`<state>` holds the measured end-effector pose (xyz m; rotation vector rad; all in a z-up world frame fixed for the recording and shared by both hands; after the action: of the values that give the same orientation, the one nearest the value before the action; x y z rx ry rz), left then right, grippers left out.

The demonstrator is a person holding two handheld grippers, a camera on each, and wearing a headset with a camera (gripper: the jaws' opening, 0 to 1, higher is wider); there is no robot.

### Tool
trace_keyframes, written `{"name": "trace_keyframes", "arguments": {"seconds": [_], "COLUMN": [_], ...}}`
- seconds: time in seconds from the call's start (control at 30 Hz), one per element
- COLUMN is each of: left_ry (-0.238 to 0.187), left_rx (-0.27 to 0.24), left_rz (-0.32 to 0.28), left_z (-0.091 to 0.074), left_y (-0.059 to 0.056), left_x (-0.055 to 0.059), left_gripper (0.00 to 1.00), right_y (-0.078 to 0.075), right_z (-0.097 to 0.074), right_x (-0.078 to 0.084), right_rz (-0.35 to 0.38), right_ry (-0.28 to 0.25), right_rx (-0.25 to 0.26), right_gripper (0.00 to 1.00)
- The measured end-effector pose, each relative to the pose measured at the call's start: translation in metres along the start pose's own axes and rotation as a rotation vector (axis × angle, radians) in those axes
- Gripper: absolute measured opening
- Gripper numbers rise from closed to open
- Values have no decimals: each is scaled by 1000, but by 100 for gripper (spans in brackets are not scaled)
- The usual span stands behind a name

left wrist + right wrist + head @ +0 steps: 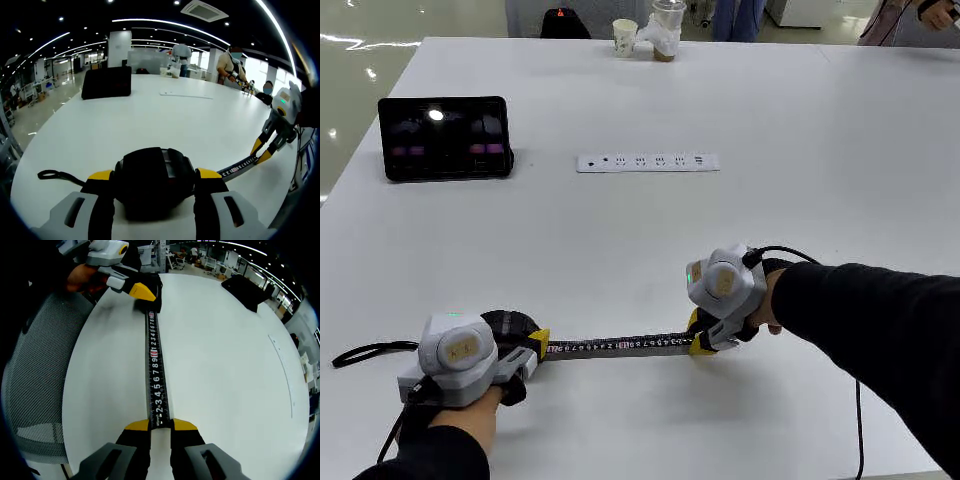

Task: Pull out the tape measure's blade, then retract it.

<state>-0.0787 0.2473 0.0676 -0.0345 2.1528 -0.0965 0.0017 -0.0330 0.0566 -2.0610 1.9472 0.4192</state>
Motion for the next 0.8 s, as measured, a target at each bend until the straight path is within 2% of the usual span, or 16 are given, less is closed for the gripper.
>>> {"name": "trace_keyframes", "arguments": {"seconds": [0.8], "left_ry": [4], "left_rx": [1], "left_rz": [2], "left_z": [0], "left_y": [0], "left_x": [0], "left_gripper": [59], "right_y": [1], "right_z": [2], "right_x": [-8], "right_rz": [15], "right_ry": [-5], "right_rx": [3], "right_gripper": [12]}}
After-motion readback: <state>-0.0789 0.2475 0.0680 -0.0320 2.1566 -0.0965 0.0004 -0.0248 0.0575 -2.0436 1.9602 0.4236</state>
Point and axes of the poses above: the centre of the closed fingertips' face, and the gripper's own axes: z roughly forward along the fingers, y roughly to its left, x roughly out of its underside, the point moved 8 cm from there along -z, roughly backward along the fingers, and after that the axes turned 1 degree about x, right-handed, at the moved point
